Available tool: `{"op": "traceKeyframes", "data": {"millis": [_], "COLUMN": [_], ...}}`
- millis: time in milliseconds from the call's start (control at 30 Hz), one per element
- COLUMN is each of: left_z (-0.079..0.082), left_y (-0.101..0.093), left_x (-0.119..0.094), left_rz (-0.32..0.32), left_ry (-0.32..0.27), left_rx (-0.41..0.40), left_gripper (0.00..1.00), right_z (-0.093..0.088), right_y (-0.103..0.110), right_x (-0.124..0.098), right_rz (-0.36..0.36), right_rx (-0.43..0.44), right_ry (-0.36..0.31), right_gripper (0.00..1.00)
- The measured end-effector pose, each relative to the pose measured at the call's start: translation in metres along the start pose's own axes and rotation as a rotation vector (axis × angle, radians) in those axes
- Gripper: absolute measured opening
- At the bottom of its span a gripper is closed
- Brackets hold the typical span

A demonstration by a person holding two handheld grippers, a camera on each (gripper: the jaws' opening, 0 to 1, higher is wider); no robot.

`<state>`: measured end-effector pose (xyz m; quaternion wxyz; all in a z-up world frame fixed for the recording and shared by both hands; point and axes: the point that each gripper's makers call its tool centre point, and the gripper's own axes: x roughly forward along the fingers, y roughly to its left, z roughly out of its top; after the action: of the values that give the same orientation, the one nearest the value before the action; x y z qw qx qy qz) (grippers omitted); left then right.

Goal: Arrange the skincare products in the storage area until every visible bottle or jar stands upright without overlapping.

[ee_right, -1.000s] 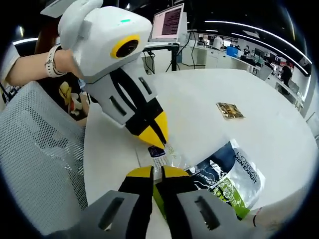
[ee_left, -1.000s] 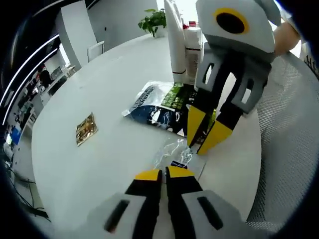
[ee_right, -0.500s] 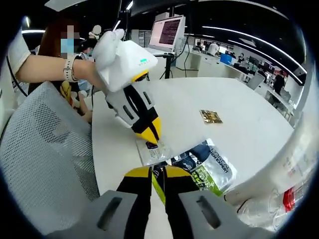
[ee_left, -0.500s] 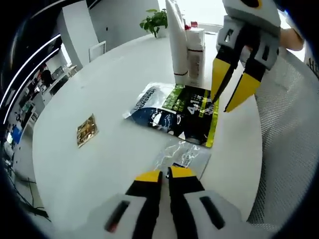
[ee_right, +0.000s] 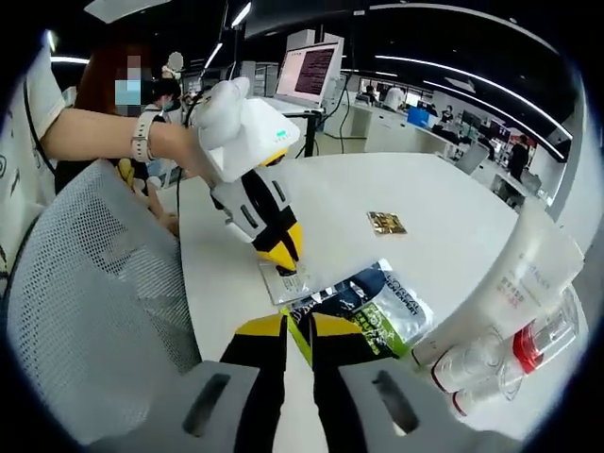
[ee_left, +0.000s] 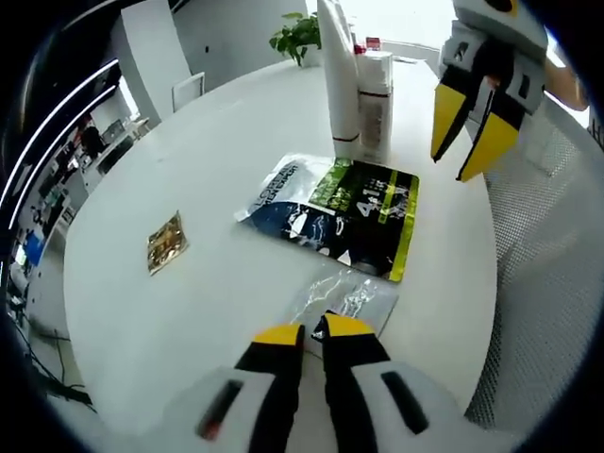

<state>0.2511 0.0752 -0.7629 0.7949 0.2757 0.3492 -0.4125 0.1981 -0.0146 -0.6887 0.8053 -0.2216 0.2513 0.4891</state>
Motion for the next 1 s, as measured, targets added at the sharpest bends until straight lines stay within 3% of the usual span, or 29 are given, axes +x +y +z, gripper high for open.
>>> {"op": "traceKeyframes", "data": {"millis": [133,667,900,1000], "left_z": [-0.002,0.006,0.014,0.027], "left_y": [0.0,-0.003,-0.004,-0.015], "left_x": [-0.001,-0.006,-0.016,-0.022], "left_rz": [0.012,0.031,0.043,-0.004], "left_ry": [0.011,0.002,-0.016,-0.072], "left_rx": [-0.053,-0.083,-0.095,-0.2], "left_gripper": [0.09,0.15,0.17,0.2], "right_z": [0.0,-0.003,-0.01,-0.013], "right_y": [-0.003,-0.015,-0.024,-0.028], "right_x": [-0.004,-0.03,-0.039,-0.042], "right_rz": [-0.014,-0.071,-0.105,-0.117], "right_rx": [0.017,0.058,0.084,0.099], "right_ry": [-0.011,-0.038,-0.032,-0.033], "right_gripper": [0.1,0.13,0.25,0.31]}}
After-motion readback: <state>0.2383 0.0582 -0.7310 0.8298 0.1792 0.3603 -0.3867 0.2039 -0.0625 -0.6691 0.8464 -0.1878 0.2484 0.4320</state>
